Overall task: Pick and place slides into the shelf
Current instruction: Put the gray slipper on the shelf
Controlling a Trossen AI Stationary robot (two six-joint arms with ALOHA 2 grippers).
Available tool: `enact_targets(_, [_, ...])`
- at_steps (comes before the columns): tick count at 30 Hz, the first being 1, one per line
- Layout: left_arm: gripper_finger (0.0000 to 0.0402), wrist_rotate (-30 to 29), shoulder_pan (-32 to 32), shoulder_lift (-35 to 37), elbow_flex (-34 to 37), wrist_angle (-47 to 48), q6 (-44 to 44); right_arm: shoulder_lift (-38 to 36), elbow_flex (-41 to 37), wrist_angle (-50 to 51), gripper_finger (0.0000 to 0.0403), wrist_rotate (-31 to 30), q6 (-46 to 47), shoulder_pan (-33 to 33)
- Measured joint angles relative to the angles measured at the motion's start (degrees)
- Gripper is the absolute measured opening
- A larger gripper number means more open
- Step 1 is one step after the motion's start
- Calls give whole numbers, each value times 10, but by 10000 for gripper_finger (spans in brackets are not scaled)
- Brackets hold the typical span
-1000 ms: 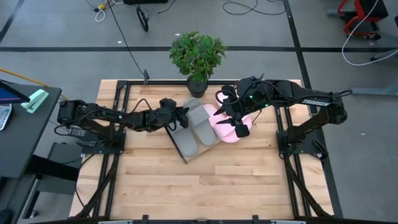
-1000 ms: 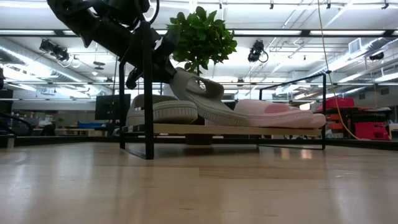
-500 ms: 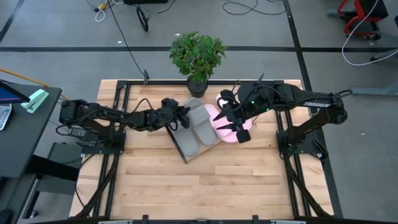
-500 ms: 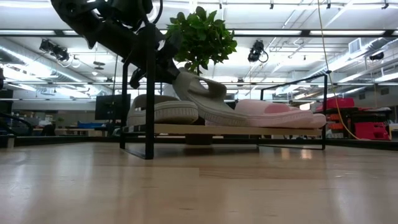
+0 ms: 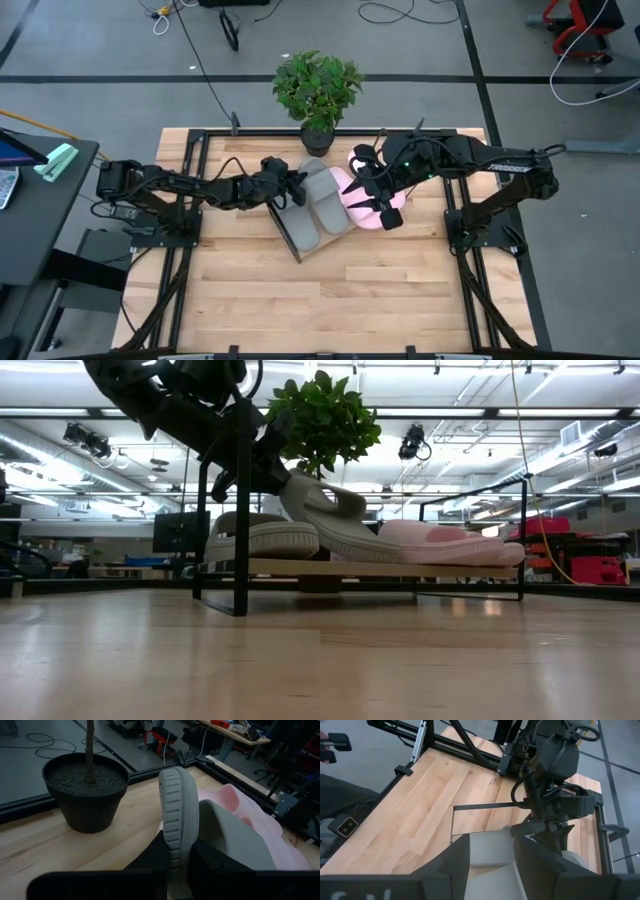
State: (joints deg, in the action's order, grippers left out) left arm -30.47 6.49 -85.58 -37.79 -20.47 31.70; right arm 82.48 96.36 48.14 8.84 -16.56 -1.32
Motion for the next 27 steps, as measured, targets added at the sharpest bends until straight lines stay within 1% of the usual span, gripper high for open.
enact_targets(7, [45,4,4,0,-1,6,14,0,0,0,158,0,0,0])
enact_targets(11, [45,49,20,0,-2,5,33,0,0,0,158,0,0,0])
enact_targets(15, [45,65,26,3,-2,5,23,0,0,0,158,0,0,0])
enact_targets(24, [45,114,28,2,-45,42,16,0,0,0,158,0,4,0])
enact_targets(27, [45,127,28,2,-49,45,15,0,-2,0,158,0,4,0])
